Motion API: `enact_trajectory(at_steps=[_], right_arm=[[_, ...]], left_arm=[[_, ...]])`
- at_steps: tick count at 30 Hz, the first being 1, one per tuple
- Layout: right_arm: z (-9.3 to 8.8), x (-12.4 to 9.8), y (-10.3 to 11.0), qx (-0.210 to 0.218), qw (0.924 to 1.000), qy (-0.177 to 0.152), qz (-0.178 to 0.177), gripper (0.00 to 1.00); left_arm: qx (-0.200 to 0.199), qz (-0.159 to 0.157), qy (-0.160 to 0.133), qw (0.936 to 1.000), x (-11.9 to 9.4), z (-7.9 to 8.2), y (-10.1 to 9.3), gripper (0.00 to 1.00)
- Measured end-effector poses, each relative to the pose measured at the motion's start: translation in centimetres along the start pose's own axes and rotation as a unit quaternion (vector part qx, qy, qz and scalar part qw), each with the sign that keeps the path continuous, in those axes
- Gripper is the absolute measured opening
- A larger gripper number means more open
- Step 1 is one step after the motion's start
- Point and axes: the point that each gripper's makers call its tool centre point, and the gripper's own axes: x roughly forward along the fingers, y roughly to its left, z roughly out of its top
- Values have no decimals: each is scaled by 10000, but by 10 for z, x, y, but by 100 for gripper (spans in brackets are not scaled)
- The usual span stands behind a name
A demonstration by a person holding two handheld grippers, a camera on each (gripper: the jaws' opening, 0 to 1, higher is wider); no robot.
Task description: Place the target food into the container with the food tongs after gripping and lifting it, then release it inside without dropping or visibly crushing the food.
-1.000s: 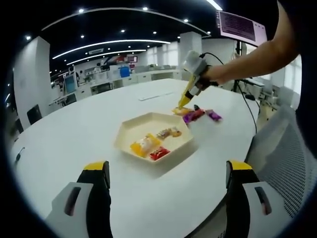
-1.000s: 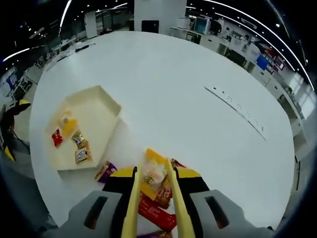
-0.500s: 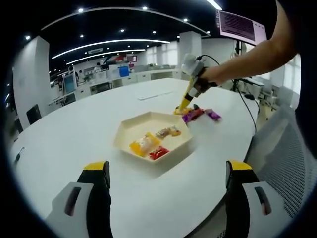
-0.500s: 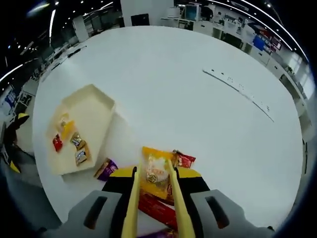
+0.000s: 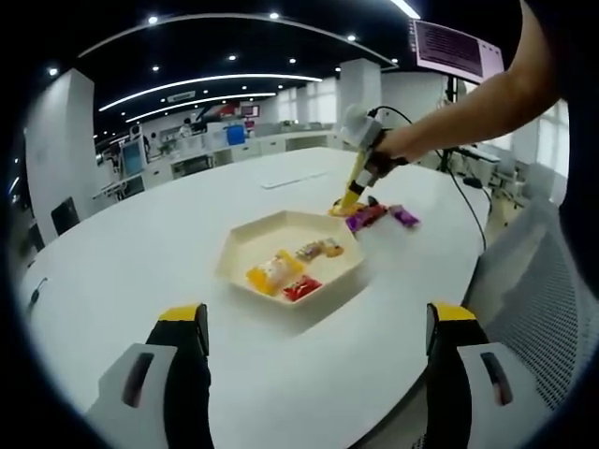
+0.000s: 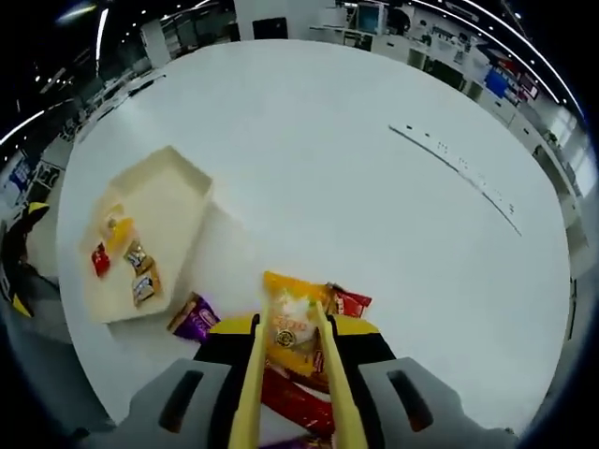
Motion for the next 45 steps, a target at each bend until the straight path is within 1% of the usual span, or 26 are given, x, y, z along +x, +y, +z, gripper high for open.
enact_trajectory(at_steps=[2, 3, 5, 7, 8, 9, 13, 15, 16, 17, 22, 26, 28, 30, 32, 34, 45], right_arm=[[0, 2, -3, -8, 10000, 8, -86, 29], [0, 1, -6, 48, 9998, 34, -208, 29], [0, 3, -5, 106, 9998, 41, -170, 29], [0, 3, -5, 65, 9998, 60, -177, 28], [0, 3, -4, -20, 9999, 50, -148, 27], [0, 3, -5, -3, 9999, 53, -152, 27], [1, 1, -5, -128, 9998, -36, -136, 24], [1, 1, -3, -199, 9997, -83, -144, 24], [1, 1, -2, -201, 9997, -97, -91, 24], [2, 1, 0, -197, 9997, -99, -42, 24], [2, 0, 1, -296, 9995, -103, -10, 25], [4, -4, -1, -372, 9992, -129, -13, 24], [7, -7, 1, -402, 9990, -170, 59, 24], [9, -12, 0, -554, 9983, -173, 17, 24], [10, -16, 0, -580, 9982, -157, 41, 23], [12, -18, 0, -630, 9979, -165, 52, 24], [29, -37, -5, -765, 9967, -271, -22, 24]], left_arm=[[-6, 3, 7, 10000, 0, -1, 0, 92], [3, 8, 8, 10000, 0, -1, 0, 92], [4, 7, 15, 10000, 0, -1, 0, 92], [8, 31, 16, 10000, 0, -1, 1, 92], [-2, 36, 17, 10000, 0, -1, 1, 92], [-11, 37, 10, 10000, 0, 0, 1, 92], [8, 46, 5, 10000, 0, 0, 2, 92], [-3, 54, 7, 10000, 0, 0, 2, 92], [-16, 49, -5, 10000, 0, 0, 2, 92], [-8, 53, -18, 10000, -1, 1, 2, 92], [-24, 45, -7, 10000, 0, 0, 3, 92], [-74, 33, -38, 10000, -1, 1, 2, 93], [-76, 32, -64, 9999, -1, 2, 2, 94], [-140, -5, -95, 9999, -1, 3, 1, 96], [-17, 23, -33, 10000, 0, 1, 1, 95], [-37, -58, -68, 10000, 1, 2, -2, 99], [-11, -75, -120, 9999, 0, 4, -2, 99]])
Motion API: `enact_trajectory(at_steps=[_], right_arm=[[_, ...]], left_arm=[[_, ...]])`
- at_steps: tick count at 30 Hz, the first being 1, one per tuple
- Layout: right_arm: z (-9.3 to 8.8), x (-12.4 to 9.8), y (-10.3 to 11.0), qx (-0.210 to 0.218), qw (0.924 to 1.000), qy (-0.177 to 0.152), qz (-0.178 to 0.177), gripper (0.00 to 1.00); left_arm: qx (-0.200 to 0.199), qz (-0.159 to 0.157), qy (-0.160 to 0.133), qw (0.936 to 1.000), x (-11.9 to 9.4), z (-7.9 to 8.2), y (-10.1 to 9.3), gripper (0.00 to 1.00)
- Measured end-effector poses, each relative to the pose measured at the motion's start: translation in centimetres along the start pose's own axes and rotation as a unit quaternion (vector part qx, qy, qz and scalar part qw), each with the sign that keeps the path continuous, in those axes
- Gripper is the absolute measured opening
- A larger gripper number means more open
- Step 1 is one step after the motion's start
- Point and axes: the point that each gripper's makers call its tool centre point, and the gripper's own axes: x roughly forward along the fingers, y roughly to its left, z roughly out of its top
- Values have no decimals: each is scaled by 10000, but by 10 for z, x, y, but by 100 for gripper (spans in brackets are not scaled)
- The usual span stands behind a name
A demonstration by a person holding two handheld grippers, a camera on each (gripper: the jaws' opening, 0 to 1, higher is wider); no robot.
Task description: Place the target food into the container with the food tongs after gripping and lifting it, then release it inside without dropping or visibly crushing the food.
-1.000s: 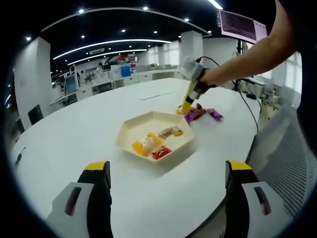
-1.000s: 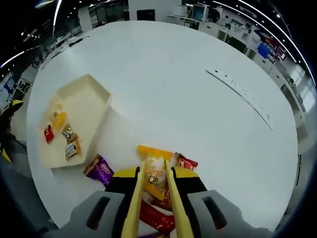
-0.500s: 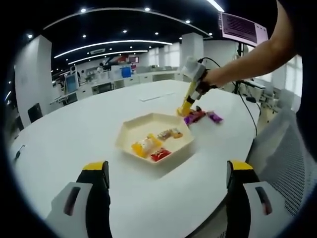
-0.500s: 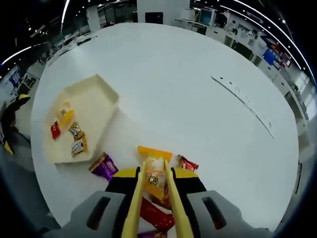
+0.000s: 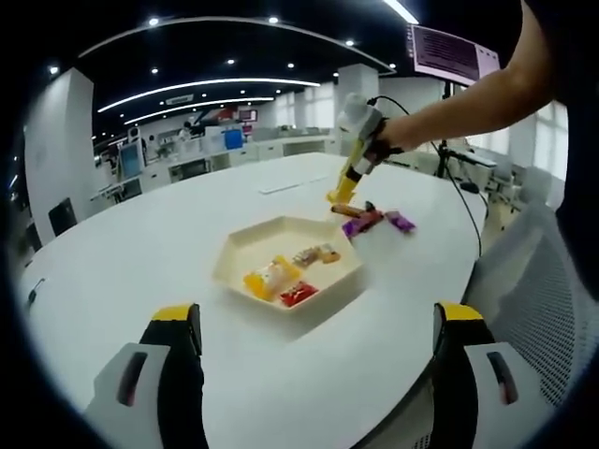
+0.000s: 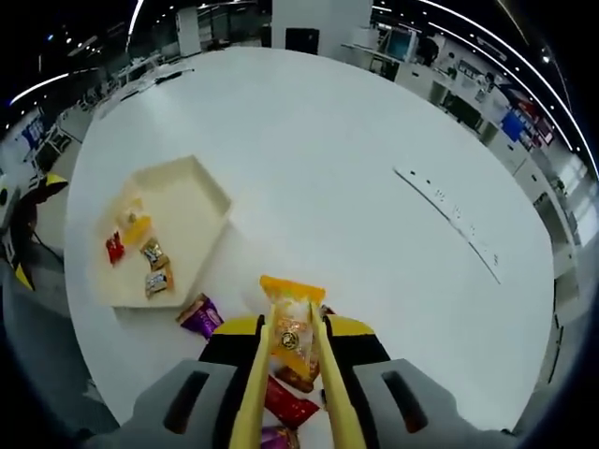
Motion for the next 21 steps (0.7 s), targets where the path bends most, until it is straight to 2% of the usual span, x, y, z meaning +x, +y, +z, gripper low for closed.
enact_trajectory(at_steps=[11, 21], right_arm=[[14, -11, 1, -136, 9999, -47, -26, 24], [32, -15, 17, -292, 9995, -77, 108, 24]], left_arm=[[19, 23, -47, 10000, -1, 2, 1, 99], [46, 27, -56, 10000, -1, 2, 1, 99]])
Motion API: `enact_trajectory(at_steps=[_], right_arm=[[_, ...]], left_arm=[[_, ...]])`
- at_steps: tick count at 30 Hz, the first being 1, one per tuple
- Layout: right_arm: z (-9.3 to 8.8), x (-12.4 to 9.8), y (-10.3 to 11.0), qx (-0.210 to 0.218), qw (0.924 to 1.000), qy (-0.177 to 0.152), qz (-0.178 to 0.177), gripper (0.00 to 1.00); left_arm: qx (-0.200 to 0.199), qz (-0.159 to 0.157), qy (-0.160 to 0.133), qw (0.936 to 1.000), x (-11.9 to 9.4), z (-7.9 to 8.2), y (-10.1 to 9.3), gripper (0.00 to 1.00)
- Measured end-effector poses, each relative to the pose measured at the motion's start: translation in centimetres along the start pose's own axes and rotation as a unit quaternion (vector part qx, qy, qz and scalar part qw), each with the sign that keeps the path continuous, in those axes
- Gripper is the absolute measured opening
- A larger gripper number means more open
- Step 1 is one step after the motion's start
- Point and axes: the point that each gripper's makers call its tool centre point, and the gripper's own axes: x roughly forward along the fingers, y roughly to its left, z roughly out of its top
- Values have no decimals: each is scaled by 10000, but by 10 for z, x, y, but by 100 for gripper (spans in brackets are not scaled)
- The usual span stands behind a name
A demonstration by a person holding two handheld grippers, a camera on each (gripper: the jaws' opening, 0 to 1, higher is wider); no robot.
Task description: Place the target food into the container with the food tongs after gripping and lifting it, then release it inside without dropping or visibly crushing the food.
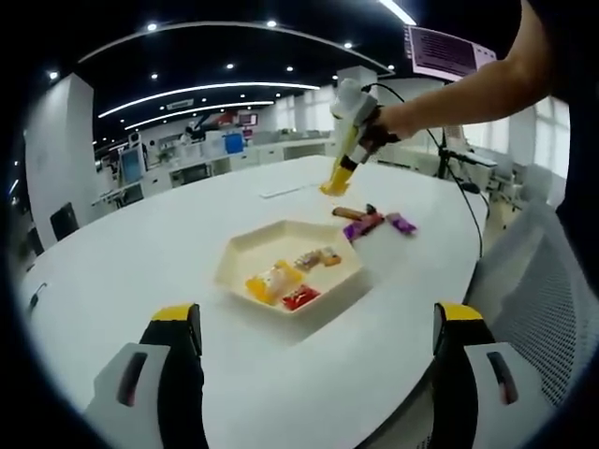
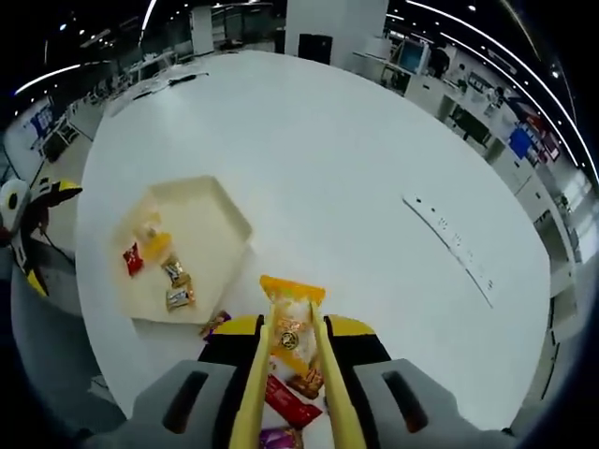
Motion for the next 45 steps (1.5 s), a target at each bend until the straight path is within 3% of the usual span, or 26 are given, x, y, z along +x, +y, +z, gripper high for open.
enact_trajectory(at_steps=[14, 23, 28, 29, 32, 34, 36, 38, 39, 41, 42, 45], right_arm=[[48, -4, 35, -436, 9987, -161, 220, 24], [81, -6, 61, -459, 9966, -359, 574, 24], [100, -12, 79, -689, 9937, -453, 756, 25], [107, -14, 89, -927, 9897, -522, 954, 25], [116, -19, 103, -1382, 9833, -539, 1050, 25], [120, -20, 108, -1385, 9833, -541, 1051, 25], [125, -21, 115, -1740, 9767, -596, 1104, 25], [126, -20, 116, -1827, 9764, -513, 1035, 25], [131, -21, 122, -2101, 9690, -587, 1161, 25], [135, -22, 122, -2089, 9702, -559, 1095, 25], [137, -23, 124, -2276, 9656, -589, 1114, 25], [144, -27, 131, -2352, 9629, -665, 1146, 25]], left_arm=[[71, 84, -86, 9999, -1, 4, 2, 99], [101, 14, -64, 9999, 0, 3, -1, 99], [195, -100, -22, 9998, 1, 2, -7, 99], [213, -136, -5, 9997, 1, 2, -8, 99], [234, -161, 8, 9996, 1, 1, -9, 99], [252, -147, 43, 9996, 2, 0, -9, 99], [277, -150, 84, 9995, 2, -2, -9, 98], [316, -176, 83, 9993, 2, -1, -10, 98], [328, -186, 69, 9993, 2, -1, -10, 98], [340, -203, 97, 9992, 2, -2, -11, 98], [342, -203, 97, 9992, 2, -2, -11, 98], [313, -187, 97, 9993, 2, -2, -10, 98]])
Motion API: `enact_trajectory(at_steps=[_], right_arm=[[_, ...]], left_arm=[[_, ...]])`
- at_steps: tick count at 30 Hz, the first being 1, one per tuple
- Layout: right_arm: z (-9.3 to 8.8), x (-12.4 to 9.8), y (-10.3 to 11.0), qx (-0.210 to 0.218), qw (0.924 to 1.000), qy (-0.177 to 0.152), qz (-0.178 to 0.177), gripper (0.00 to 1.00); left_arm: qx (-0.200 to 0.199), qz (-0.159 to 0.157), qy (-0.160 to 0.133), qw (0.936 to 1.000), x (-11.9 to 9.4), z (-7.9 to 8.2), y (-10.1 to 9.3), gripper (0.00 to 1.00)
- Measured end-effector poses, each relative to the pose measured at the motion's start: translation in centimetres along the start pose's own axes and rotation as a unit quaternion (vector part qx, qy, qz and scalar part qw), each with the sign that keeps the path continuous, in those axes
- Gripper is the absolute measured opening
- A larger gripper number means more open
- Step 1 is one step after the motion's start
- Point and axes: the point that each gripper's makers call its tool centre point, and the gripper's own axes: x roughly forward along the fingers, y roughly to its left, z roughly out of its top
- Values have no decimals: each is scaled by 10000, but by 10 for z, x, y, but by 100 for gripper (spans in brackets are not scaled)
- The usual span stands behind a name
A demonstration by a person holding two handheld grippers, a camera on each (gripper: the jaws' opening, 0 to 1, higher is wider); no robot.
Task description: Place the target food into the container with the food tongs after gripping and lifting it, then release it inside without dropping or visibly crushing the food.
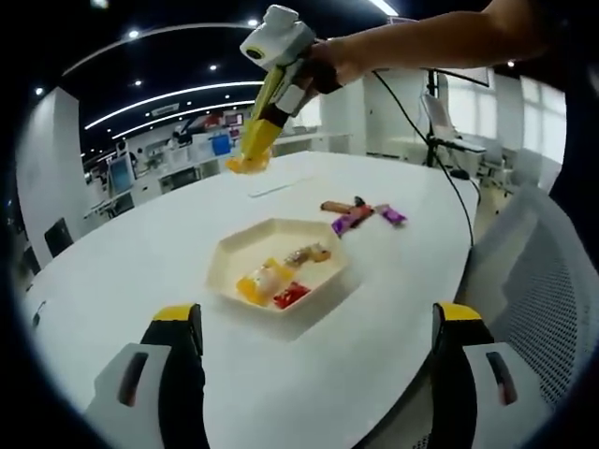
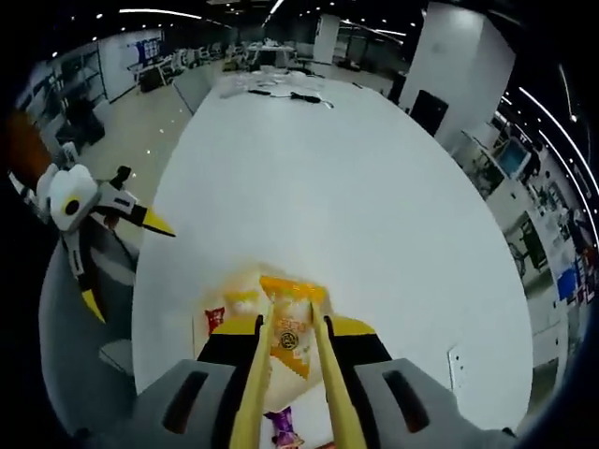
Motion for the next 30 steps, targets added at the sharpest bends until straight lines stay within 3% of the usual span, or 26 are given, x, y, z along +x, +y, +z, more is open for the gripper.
enact_trajectory(at_steps=[7, 16, 30], right_arm=[[9, -4, -1, -115, 9999, -28, -92, 25], [3, -5, -1, -135, 9998, 19, -113, 25], [0, -6, -1, -16, 9997, -226, -101, 28]], left_arm=[[-78, 110, -51, 9999, -2, 1, 5, 99], [-139, 190, -113, 9997, -4, 3, 8, 99], [-107, 187, -115, 9997, -3, 4, 8, 98]])
